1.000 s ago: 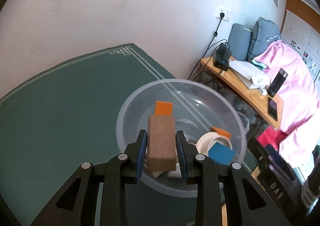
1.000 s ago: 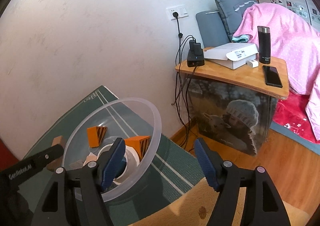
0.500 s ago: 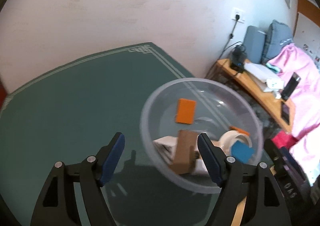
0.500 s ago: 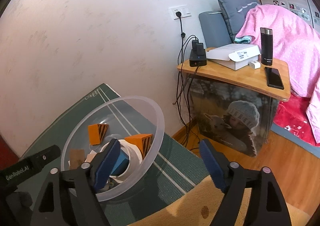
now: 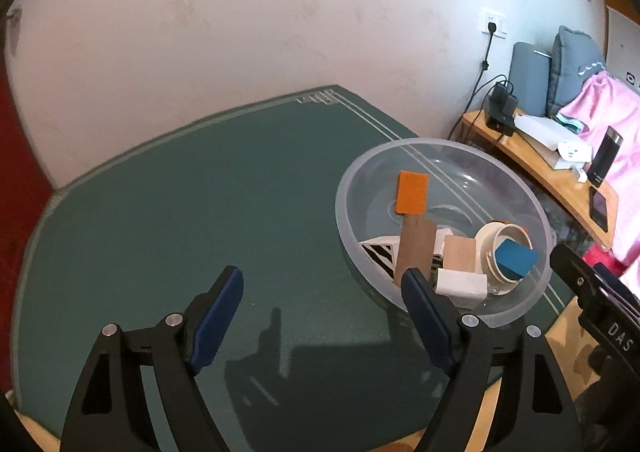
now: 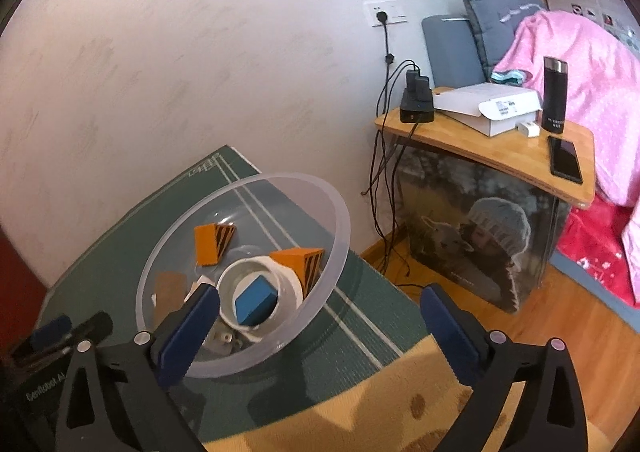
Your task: Organize rigid objects
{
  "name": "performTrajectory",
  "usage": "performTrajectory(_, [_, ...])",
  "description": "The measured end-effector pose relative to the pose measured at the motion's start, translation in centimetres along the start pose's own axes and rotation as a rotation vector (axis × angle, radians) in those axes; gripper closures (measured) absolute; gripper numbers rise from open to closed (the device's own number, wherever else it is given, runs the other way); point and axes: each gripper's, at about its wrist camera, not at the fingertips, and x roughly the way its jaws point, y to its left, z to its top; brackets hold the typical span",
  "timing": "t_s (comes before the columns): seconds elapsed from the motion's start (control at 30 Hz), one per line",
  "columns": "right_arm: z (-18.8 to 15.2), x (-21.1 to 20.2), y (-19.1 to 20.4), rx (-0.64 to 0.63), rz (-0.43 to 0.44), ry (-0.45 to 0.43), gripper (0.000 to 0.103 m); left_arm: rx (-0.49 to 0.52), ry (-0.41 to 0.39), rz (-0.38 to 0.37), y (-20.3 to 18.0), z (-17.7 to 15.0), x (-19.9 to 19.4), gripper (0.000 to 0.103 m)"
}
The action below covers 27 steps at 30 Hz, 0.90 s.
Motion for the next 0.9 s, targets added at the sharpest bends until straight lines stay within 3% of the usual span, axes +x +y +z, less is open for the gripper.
performTrajectory(0.43, [0.4,-2.9,2.2,-0.168,-0.03,0.03,0.001,0.035,-0.07,-0.006,-0.3,-0.2,-3.1,0.004])
performTrajectory(0.9, [-0.6,-3.2,4.2,-0.279,-0.062,0.063,0.001,-0.006,-0.009,0.009,0.7,-0.2,-2.7,0.002])
